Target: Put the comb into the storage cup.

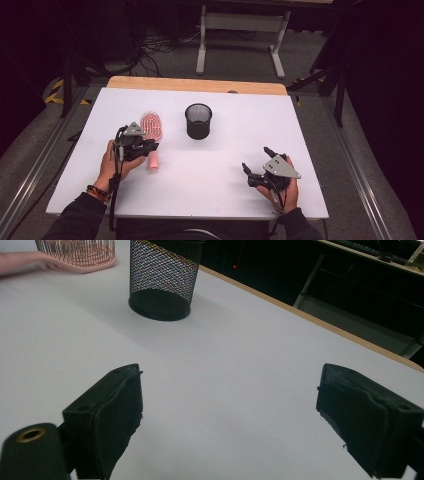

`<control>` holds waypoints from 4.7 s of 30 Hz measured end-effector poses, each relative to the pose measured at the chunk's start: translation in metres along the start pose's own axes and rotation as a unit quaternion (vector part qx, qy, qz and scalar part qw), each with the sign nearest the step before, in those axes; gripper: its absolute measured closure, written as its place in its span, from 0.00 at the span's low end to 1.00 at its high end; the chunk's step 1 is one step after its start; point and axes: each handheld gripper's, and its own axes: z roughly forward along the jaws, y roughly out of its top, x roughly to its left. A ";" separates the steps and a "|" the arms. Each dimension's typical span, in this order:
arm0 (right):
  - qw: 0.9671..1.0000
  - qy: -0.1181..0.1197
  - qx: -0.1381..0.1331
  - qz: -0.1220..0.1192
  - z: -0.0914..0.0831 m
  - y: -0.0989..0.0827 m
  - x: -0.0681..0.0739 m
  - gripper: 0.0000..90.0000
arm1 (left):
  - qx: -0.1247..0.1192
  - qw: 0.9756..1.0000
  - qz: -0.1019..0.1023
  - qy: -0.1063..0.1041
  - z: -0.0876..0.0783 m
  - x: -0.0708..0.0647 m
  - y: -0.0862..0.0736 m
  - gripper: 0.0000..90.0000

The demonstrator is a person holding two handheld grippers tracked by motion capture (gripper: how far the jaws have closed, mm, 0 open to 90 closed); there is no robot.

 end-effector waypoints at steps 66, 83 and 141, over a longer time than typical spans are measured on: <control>0.999 0.022 0.027 -0.011 0.005 -0.002 0.004 0.13 | 0.120 0.989 0.083 -0.014 -0.020 0.034 -0.052 1.00; 0.999 0.024 0.028 -0.011 0.006 -0.002 0.005 0.13 | 0.103 0.991 0.088 -0.003 -0.026 0.031 -0.051 1.00; 0.998 0.034 0.043 -0.015 0.012 -0.004 0.009 0.13 | 0.116 0.990 -0.037 0.069 -0.005 0.054 -0.020 0.06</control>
